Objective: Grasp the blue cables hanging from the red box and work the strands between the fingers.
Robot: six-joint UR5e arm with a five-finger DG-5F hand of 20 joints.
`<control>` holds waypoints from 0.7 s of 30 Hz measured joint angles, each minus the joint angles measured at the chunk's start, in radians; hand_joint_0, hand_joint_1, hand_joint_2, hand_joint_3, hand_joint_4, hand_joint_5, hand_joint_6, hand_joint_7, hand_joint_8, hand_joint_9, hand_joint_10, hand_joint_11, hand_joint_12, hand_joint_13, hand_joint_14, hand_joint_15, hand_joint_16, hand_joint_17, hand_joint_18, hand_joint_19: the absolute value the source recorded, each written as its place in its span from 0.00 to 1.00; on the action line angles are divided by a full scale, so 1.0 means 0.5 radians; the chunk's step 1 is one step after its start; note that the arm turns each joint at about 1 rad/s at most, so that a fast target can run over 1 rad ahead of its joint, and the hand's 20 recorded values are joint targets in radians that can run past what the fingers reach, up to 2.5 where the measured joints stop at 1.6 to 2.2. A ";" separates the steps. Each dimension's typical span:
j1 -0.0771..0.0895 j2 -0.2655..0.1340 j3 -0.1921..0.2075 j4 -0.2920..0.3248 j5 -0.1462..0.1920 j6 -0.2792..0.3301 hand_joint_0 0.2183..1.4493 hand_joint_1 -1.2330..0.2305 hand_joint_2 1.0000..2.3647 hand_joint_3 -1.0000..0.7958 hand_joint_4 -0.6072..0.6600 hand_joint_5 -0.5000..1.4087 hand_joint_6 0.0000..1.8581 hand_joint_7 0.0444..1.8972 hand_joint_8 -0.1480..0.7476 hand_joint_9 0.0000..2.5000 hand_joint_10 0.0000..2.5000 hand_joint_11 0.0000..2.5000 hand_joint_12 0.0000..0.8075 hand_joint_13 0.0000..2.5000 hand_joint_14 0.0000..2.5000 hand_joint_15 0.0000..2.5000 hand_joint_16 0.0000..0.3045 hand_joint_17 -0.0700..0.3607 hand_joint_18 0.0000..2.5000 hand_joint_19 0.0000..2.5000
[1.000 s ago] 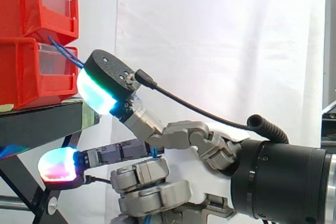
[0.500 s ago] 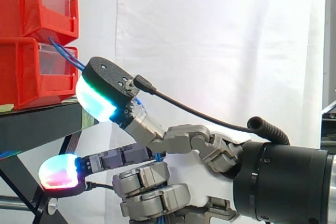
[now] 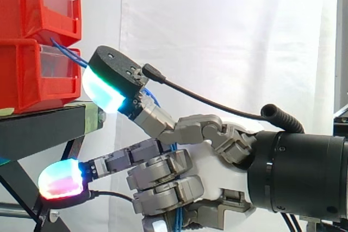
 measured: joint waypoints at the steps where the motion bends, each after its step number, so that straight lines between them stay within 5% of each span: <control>1: 0.000 0.001 0.000 -0.005 0.000 0.000 0.36 0.50 0.00 0.00 0.81 0.30 0.01 0.44 0.69 0.72 1.00 1.00 0.91 0.86 1.00 0.74 0.83 0.60 1.00 0.28; 10: 0.000 0.023 -0.002 -0.047 -0.004 0.012 0.34 0.48 0.00 0.00 0.73 0.26 0.01 0.46 0.67 0.73 1.00 1.00 0.91 0.87 1.00 0.76 0.85 0.61 1.00 0.30; 21: -0.002 0.193 -0.003 -0.340 -0.015 0.018 0.33 0.46 0.00 0.00 0.71 0.27 0.00 0.50 0.65 0.73 1.00 1.00 0.88 0.87 1.00 0.75 0.84 0.61 1.00 0.32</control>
